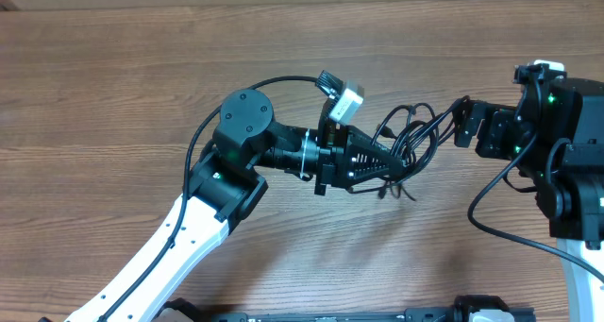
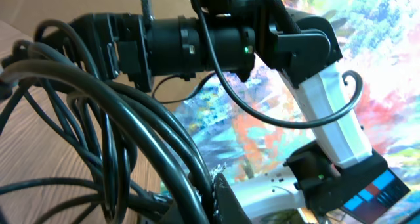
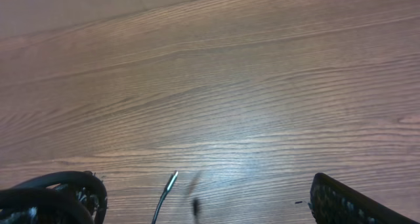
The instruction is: Untangle cables
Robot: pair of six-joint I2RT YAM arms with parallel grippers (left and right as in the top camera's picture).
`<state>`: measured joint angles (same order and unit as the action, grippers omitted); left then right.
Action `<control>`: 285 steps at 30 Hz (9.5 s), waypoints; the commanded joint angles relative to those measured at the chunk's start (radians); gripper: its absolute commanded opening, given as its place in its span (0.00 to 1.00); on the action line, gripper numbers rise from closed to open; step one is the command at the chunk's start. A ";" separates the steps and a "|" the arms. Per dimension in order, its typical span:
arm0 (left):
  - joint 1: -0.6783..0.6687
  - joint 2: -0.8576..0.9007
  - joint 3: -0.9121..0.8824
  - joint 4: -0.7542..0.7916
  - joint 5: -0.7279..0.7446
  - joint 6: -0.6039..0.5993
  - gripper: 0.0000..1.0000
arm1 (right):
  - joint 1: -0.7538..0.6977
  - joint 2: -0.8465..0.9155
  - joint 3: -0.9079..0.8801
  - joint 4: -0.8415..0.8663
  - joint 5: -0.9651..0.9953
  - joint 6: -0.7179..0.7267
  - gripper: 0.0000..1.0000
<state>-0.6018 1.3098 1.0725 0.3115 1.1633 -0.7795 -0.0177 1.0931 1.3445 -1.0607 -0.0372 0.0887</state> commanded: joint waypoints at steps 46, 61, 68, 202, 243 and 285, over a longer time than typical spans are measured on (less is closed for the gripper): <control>0.224 -0.016 0.011 0.383 0.278 -0.119 0.04 | -0.011 -0.123 0.004 0.127 -0.296 0.073 1.00; 0.245 -0.016 0.011 0.486 0.333 -0.163 0.04 | -0.011 0.024 0.004 0.168 -0.616 -0.098 1.00; 0.412 -0.016 0.011 0.486 0.380 -0.168 0.04 | -0.011 0.023 0.004 0.166 -0.687 -0.179 1.00; 0.175 0.059 0.011 0.500 0.195 -0.015 0.04 | -0.094 0.399 0.004 0.342 -1.506 -0.505 1.00; 0.012 0.059 0.011 0.501 0.390 -0.154 0.04 | -0.096 0.399 0.004 0.360 -0.231 0.020 1.00; 0.167 0.059 0.011 0.471 0.416 -0.307 0.04 | -0.240 0.399 0.004 0.288 0.103 0.046 1.00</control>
<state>-0.4553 1.3899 1.0725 0.7742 1.5154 -1.0710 -0.2306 1.4971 1.3445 -0.7792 -0.0021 0.1051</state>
